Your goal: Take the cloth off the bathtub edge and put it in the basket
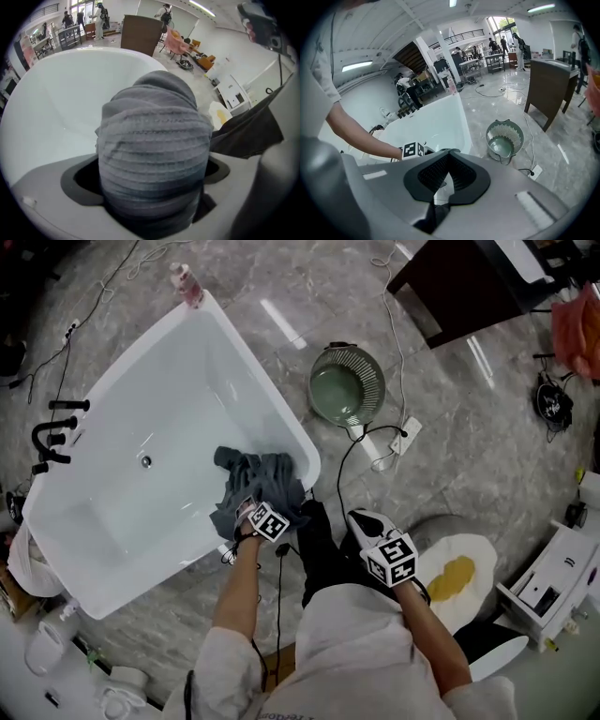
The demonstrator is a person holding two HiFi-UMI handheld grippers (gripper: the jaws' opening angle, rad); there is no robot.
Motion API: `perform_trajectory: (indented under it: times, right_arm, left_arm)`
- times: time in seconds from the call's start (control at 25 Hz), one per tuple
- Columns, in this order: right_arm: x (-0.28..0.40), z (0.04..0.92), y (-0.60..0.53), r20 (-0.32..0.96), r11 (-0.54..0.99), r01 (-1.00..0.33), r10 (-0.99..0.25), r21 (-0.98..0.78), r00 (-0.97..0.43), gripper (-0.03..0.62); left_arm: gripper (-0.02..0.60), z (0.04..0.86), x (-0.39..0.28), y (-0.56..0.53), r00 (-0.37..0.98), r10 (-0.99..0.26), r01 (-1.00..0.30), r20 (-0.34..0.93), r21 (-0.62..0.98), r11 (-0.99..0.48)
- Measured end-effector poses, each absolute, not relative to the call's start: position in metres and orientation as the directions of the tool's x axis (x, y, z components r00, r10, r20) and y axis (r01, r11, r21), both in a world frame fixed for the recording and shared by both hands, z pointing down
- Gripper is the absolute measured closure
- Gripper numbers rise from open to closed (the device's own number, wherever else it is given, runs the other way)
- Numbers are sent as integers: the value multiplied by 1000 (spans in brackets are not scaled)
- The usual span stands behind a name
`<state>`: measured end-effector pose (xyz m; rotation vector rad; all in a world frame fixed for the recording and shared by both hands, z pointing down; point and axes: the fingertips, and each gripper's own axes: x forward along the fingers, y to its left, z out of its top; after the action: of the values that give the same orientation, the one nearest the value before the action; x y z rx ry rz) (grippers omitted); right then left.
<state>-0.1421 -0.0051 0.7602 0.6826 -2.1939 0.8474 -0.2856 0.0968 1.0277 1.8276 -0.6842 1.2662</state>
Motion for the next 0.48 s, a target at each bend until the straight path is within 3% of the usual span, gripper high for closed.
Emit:
perform_trajectory:
  times: [0.12, 0.32, 0.48]
  right_arm:
    - [-143, 760, 1, 740, 652, -657, -214, -378, -638, 592]
    - [-158, 753, 9, 707, 674, -618, -199, -403, -679, 592]
    - [-164, 745, 4, 684, 670, -625, -235, -400, -691, 592]
  left_arm:
    - [-41, 1028, -282, 98, 359, 21, -770, 933, 309, -559]
    - [68, 1022, -281, 101, 358, 45, -733, 932, 311, -605]
    - [152, 1006, -287, 100, 319, -10, -733, 948, 239, -637]
